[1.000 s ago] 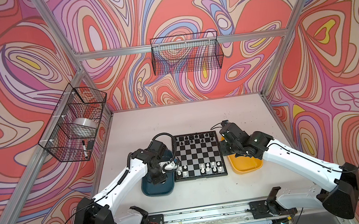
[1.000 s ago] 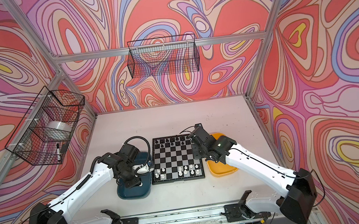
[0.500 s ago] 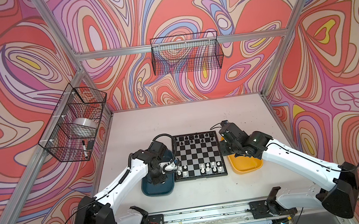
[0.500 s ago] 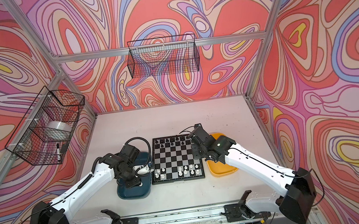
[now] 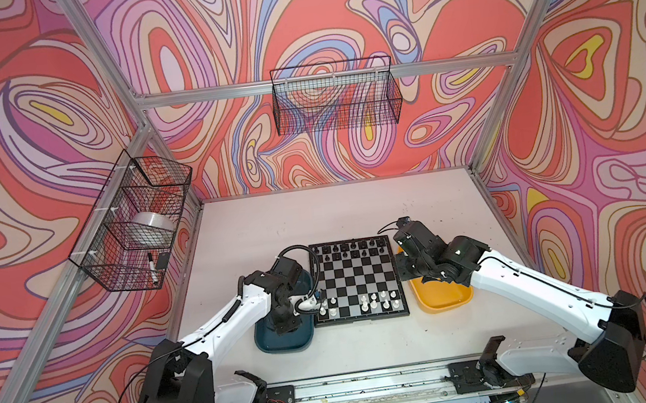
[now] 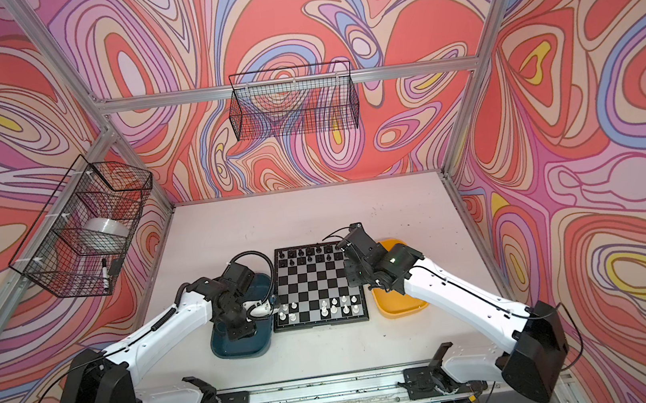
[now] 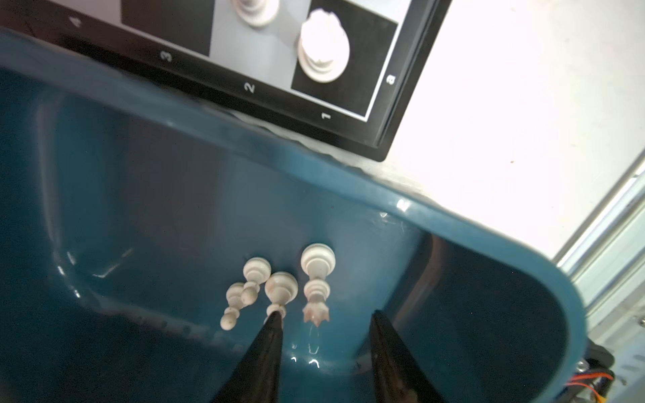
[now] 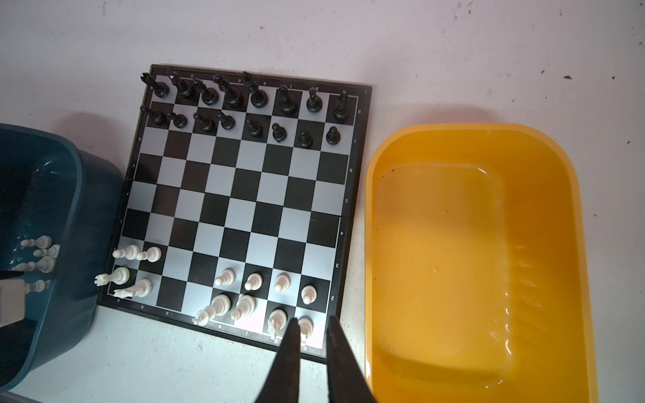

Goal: Set up the chess pieces on the board

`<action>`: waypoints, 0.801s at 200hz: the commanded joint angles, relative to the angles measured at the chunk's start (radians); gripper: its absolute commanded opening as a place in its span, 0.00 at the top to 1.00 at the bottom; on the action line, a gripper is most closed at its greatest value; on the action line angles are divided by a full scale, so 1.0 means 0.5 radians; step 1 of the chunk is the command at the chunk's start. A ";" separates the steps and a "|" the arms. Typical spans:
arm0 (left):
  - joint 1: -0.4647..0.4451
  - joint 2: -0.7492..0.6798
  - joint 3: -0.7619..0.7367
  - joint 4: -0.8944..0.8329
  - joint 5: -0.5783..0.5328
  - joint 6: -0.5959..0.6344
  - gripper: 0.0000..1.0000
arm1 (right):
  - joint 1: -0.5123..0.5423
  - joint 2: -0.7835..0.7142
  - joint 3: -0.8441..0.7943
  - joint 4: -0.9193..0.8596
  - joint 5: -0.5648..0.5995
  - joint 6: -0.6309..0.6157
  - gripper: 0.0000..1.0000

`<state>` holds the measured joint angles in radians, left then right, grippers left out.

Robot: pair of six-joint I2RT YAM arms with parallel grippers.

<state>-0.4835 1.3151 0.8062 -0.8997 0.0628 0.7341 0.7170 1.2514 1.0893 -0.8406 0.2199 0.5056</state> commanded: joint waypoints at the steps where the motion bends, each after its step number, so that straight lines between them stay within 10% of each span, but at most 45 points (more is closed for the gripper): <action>1: 0.009 0.021 -0.032 0.029 -0.015 0.059 0.58 | 0.013 0.009 0.036 -0.004 0.008 -0.014 0.85; 160: 0.009 0.109 -0.063 0.090 0.006 0.045 0.73 | 0.014 0.010 0.037 -0.009 0.010 -0.014 0.85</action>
<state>-0.4835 1.3582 0.7887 -0.8558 0.0589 0.7406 0.7170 1.2560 1.0939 -0.8413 0.2199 0.5053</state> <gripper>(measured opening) 0.282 0.151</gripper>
